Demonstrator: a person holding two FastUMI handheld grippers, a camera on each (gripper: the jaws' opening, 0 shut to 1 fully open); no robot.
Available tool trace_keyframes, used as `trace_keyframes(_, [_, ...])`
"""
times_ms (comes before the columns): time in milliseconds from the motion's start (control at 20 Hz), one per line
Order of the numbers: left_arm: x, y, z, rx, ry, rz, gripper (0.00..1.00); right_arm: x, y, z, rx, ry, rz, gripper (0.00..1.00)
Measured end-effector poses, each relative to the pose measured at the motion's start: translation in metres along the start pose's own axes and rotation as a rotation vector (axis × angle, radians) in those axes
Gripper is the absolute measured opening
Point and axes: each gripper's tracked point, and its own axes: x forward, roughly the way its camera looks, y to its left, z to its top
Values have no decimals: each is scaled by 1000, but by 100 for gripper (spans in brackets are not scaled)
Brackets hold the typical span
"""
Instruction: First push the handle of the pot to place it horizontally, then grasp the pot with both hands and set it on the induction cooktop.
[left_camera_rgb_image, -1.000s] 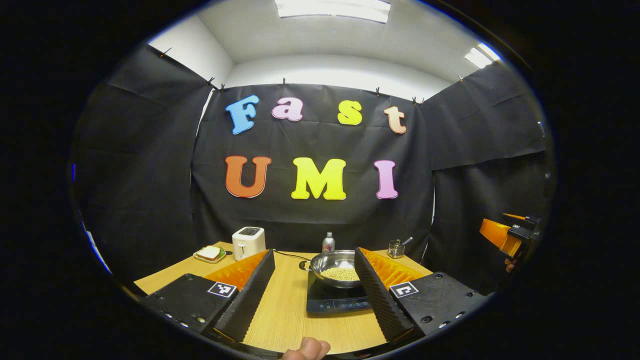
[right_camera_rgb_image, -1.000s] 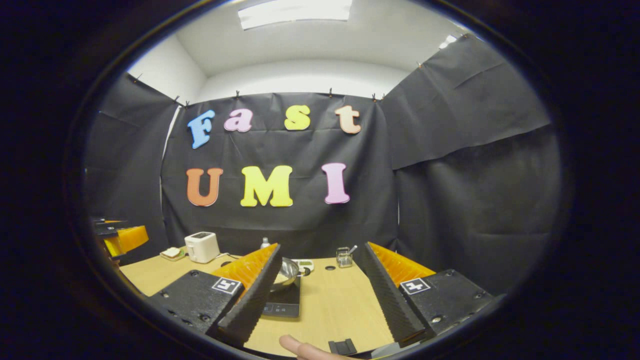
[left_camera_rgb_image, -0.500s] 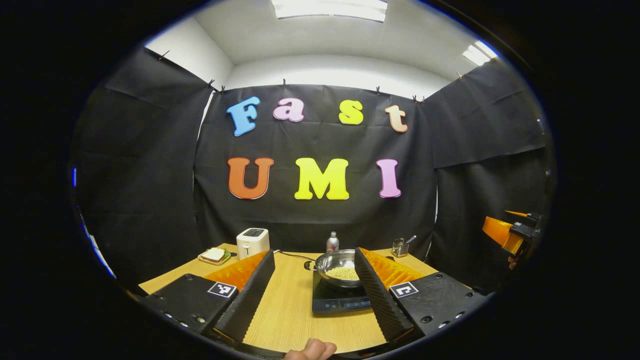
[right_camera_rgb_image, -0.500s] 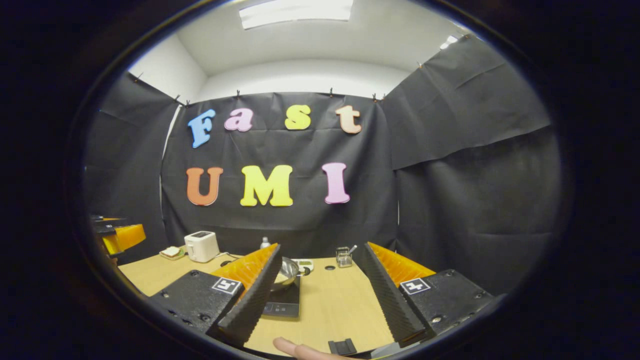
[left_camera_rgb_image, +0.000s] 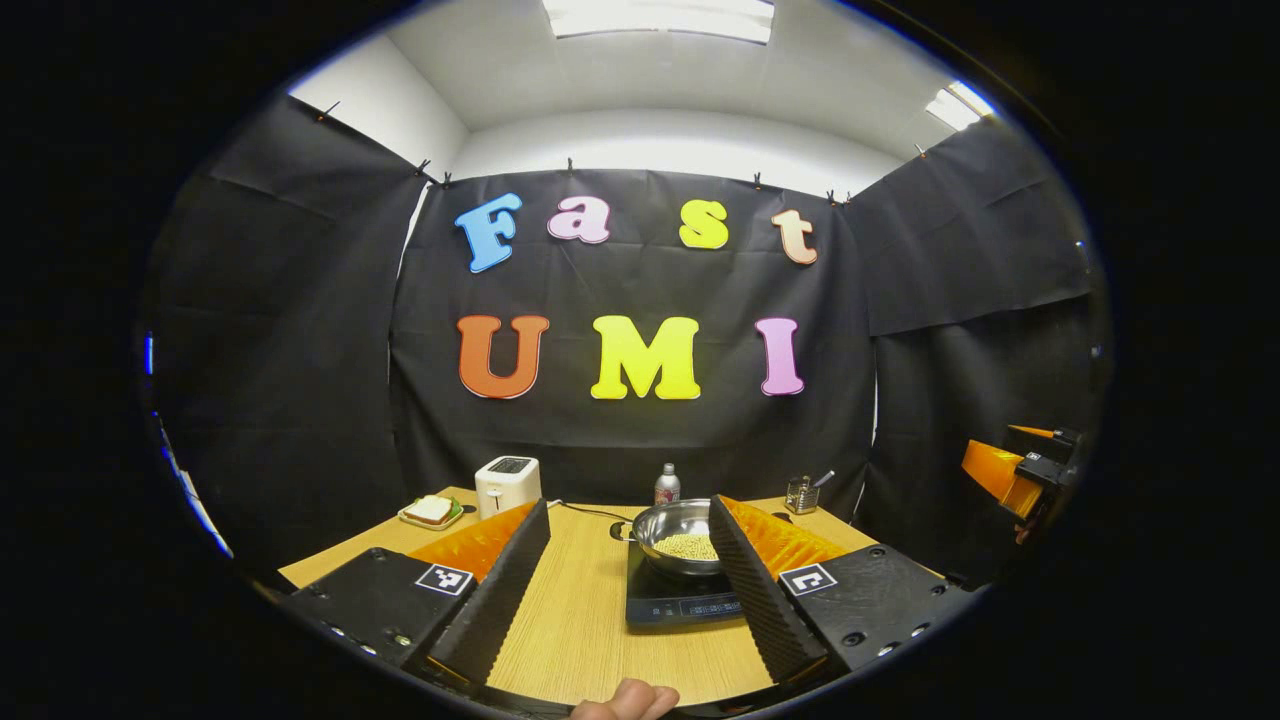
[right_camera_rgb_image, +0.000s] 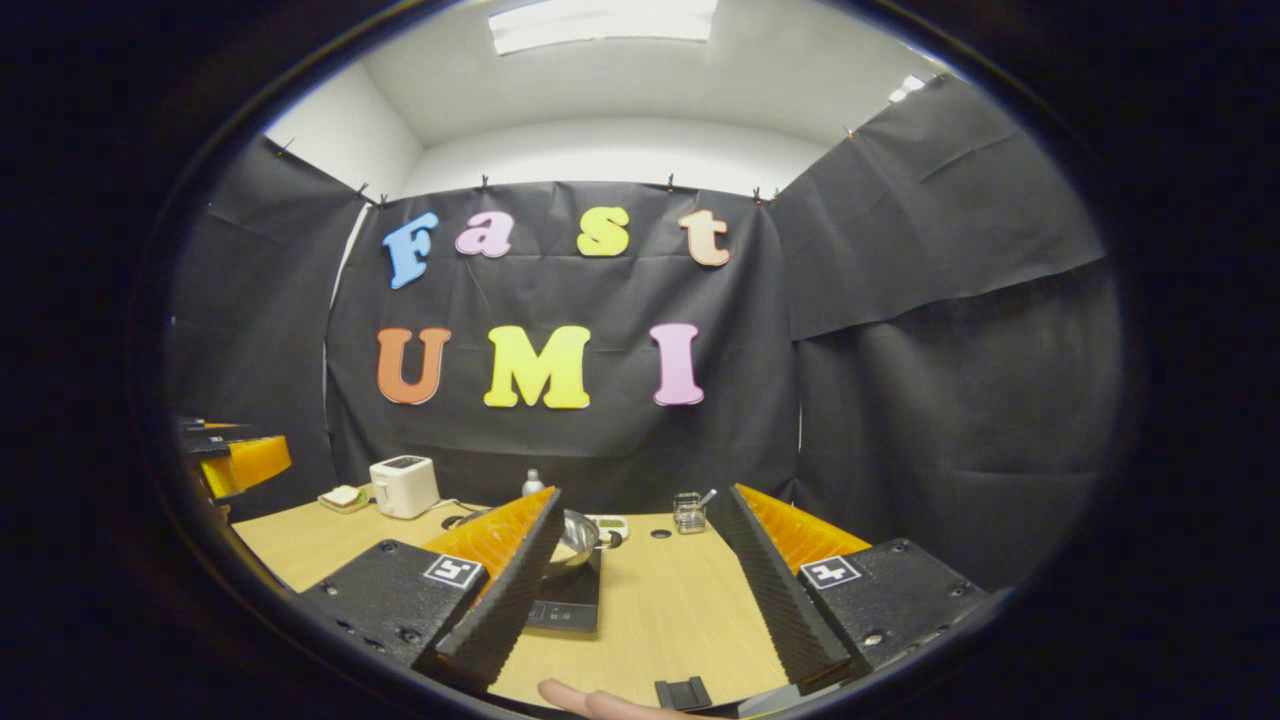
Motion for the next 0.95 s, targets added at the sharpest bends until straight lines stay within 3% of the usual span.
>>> trace_keyframes(200, [-3,-1,-1,3,-1,-3,95,2,6,-5,14,4,15,99])
trace_keyframes(250, [-2,1,-2,0,-1,1,84,3,6,-8,12,10,17,100])
trace_keyframes(350, [-4,1,-3,-6,-1,0,84,5,8,-12,1,18,24,100])
trace_keyframes(400, [-4,1,-4,-8,0,-1,95,5,8,-13,1,22,22,100])
trace_keyframes(750, [-7,2,-8,-6,7,-4,95,4,16,-14,-11,28,25,100])
trace_keyframes(800, [-8,4,-9,-4,7,0,84,3,19,-15,-10,30,32,100])
trace_keyframes(850, [-8,6,-10,-6,10,3,95,3,20,-16,-12,32,38,100])
trace_keyframes(950, [-8,7,-10,-17,9,2,95,3,22,-16,-19,31,42,100])
